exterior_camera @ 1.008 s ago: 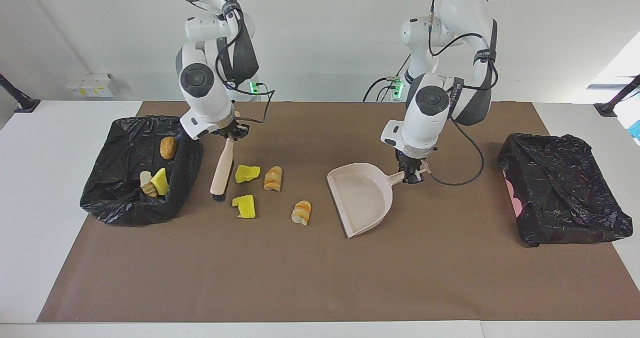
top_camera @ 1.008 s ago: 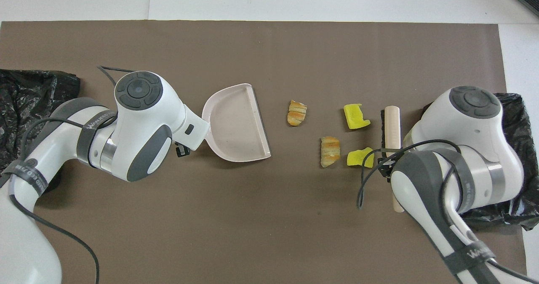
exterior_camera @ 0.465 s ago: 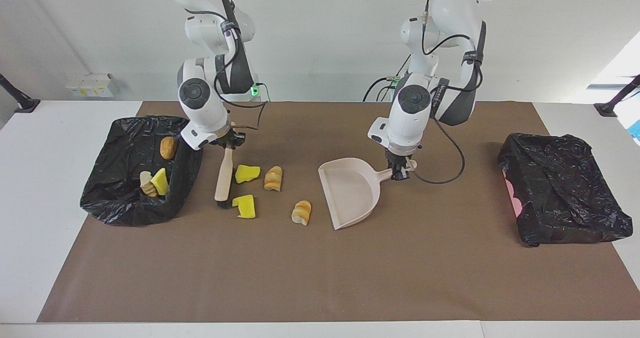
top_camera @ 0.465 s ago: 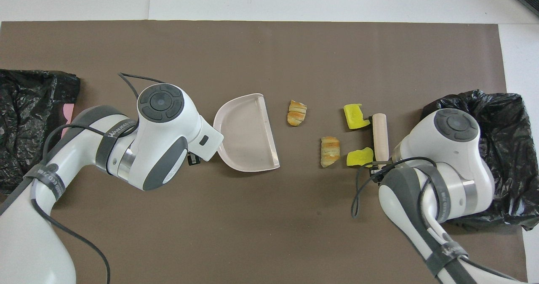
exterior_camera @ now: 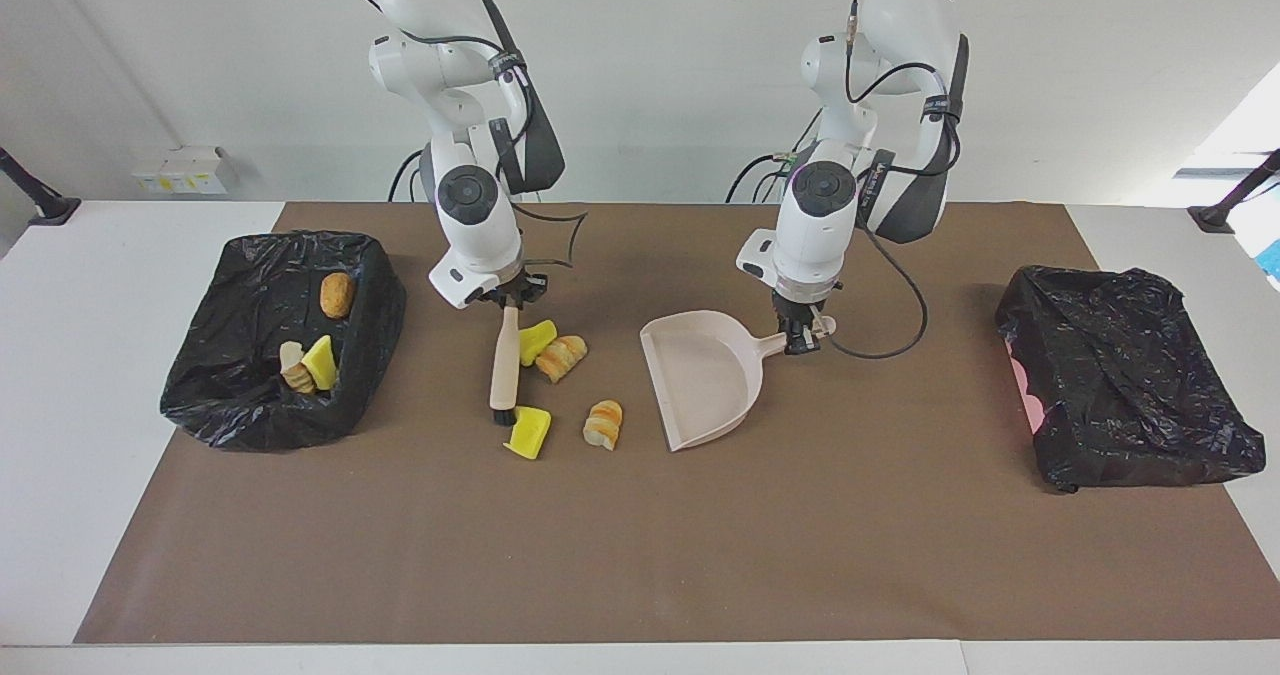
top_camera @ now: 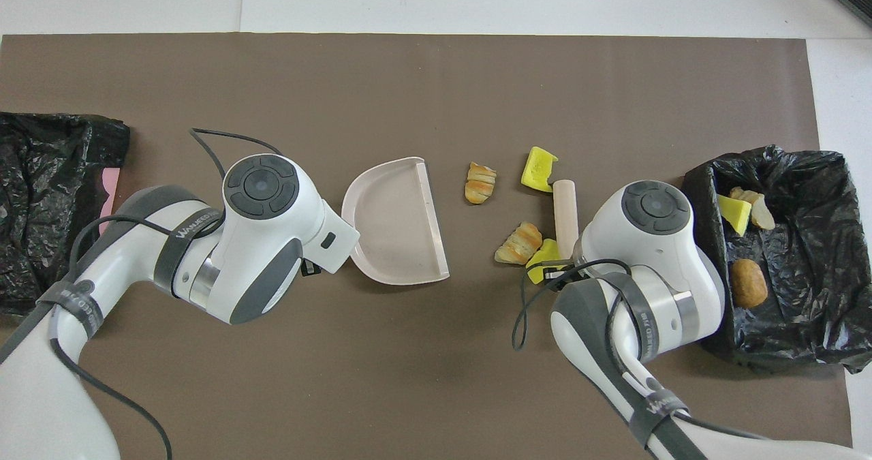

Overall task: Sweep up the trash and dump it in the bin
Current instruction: 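Sweep the trash bits into the dustpan with the brush in the right gripper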

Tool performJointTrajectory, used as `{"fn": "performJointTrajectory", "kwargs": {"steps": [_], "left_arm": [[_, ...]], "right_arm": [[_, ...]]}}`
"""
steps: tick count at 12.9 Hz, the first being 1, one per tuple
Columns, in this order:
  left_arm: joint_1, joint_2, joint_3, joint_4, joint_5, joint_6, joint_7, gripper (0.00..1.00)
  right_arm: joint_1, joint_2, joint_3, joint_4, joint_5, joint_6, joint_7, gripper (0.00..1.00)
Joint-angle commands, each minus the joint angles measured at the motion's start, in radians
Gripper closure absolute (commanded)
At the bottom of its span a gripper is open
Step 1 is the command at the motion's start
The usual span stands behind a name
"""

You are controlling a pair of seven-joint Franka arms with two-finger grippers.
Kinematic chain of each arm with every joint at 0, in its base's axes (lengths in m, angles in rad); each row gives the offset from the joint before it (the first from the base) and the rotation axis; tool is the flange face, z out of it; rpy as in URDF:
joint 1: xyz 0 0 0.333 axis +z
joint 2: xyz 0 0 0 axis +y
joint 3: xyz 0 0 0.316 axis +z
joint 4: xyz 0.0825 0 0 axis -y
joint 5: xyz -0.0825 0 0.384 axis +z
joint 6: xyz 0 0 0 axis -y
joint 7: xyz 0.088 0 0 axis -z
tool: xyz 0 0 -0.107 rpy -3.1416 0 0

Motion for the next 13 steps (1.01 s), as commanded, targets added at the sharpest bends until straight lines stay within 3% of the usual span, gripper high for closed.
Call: {"fn": "performJointTrajectory", "kwargs": {"steps": [1, 7, 11, 13], "left_arm": [[-0.008, -0.035, 0.01, -0.049, 0.027, 0.025, -0.002, 1.0], [-0.008, -0.035, 0.01, -0.049, 0.027, 0.026, -0.002, 1.0], [-0.005, -0.035, 0.01, -0.049, 0.027, 0.033, -0.004, 1.0], [0.0, -0.035, 0.01, -0.049, 0.027, 0.037, -0.025, 1.0]], "right_arm": [[0.044, 0.067, 0.01, 0.084, 0.083, 0.017, 0.028, 1.0], [0.199, 0.167, 0.017, 0.222, 0.188, 0.017, 0.012, 1.0], [0.207, 0.176, 0.045, 0.276, 0.305, -0.019, -0.073, 1.0], [0.194, 0.17, 0.043, 0.331, 0.296, -0.101, -0.067, 1.0]]}}
